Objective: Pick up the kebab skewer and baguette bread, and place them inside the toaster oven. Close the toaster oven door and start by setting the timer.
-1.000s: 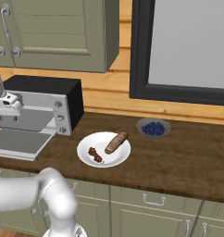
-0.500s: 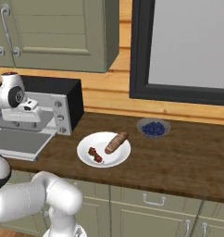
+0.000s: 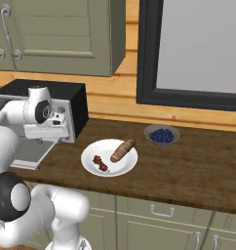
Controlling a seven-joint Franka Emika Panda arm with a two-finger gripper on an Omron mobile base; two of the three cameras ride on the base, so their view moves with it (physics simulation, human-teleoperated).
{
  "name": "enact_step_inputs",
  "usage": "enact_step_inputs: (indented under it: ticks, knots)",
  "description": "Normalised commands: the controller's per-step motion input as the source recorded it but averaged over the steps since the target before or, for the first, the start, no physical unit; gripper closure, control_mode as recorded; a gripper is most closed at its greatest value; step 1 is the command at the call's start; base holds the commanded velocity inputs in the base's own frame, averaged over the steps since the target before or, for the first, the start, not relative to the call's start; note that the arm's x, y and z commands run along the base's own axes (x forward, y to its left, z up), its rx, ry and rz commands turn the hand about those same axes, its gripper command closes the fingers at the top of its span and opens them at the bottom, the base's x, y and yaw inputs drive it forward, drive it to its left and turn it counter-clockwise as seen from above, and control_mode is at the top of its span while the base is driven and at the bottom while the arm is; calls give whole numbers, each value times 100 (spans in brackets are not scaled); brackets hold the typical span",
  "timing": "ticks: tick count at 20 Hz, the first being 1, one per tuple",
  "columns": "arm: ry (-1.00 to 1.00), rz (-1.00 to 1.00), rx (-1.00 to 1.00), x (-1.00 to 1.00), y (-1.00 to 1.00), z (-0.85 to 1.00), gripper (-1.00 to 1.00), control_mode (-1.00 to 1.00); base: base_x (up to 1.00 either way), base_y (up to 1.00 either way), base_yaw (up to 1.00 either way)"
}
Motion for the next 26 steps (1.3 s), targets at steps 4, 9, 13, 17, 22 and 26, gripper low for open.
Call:
enact_step_inputs:
  ticks: [4, 9, 13, 17, 22, 26]
  knots:
    - [14, 0, 0, 0, -100, -31, -100, -100, 0, 0, 0]
    - [11, 1, 0, 0, -100, -29, -100, -100, 0, 0, 0]
    - [9, 0, 0, 0, -80, -34, -100, -100, 0, 0, 0]
    - [9, -1, 0, 14, -69, -28, -100, -100, 0, 0, 0]
    - [1, 0, 2, 24, -59, -19, -100, -100, 0, 0, 0]
    - [-1, 0, 4, 19, -4, -34, -100, -100, 0, 0, 0]
